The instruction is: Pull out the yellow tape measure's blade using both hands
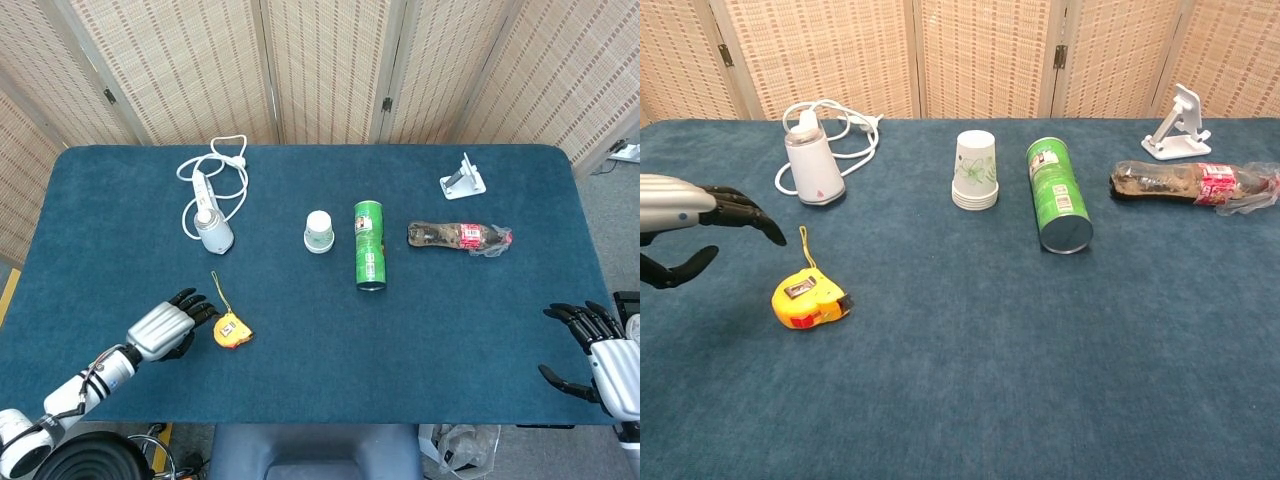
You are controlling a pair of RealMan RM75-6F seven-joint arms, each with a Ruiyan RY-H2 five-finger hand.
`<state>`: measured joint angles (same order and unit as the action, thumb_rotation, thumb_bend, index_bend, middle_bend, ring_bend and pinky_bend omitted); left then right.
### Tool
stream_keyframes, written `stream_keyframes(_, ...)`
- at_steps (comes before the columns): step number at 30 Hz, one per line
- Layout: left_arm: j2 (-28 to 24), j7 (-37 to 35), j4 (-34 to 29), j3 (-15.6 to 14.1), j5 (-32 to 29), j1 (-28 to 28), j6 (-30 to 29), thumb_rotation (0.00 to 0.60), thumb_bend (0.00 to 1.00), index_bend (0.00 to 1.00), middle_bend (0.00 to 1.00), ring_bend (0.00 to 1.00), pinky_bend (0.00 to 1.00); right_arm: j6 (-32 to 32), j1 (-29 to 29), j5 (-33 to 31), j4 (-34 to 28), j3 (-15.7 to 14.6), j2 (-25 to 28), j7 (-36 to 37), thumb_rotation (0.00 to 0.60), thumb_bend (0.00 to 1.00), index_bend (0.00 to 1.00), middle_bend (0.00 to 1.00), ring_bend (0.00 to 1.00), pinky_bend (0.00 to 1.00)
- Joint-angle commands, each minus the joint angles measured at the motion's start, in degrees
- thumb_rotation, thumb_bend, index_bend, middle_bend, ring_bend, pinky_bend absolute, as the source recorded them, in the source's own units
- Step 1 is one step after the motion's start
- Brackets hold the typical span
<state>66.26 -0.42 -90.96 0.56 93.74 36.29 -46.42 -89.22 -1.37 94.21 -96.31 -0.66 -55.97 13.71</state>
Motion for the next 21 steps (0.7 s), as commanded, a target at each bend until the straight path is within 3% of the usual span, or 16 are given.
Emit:
stream_keyframes(1, 1.3, 1.4, 0.1, 0.3, -1.4, 1.6, 2.0, 0.6, 0.8, 0.16, 0.18, 0.09, 0.0, 0.1, 0.0, -0.2, 0.1, 0.0, 0.0, 0.0, 0.6, 0.23, 0.21, 0.23, 0.18, 0.11)
stream_keyframes(21, 8.1, 8.9, 3.1, 0.9, -10.9, 6.4, 7.9, 0.6, 0.81, 0.14, 0.17, 0.07, 0.0, 0.1, 0.5, -0.8, 1.4, -0.1, -0.5, 1.2, 0.6, 0.23, 0.21, 0.23, 0.18, 0.11)
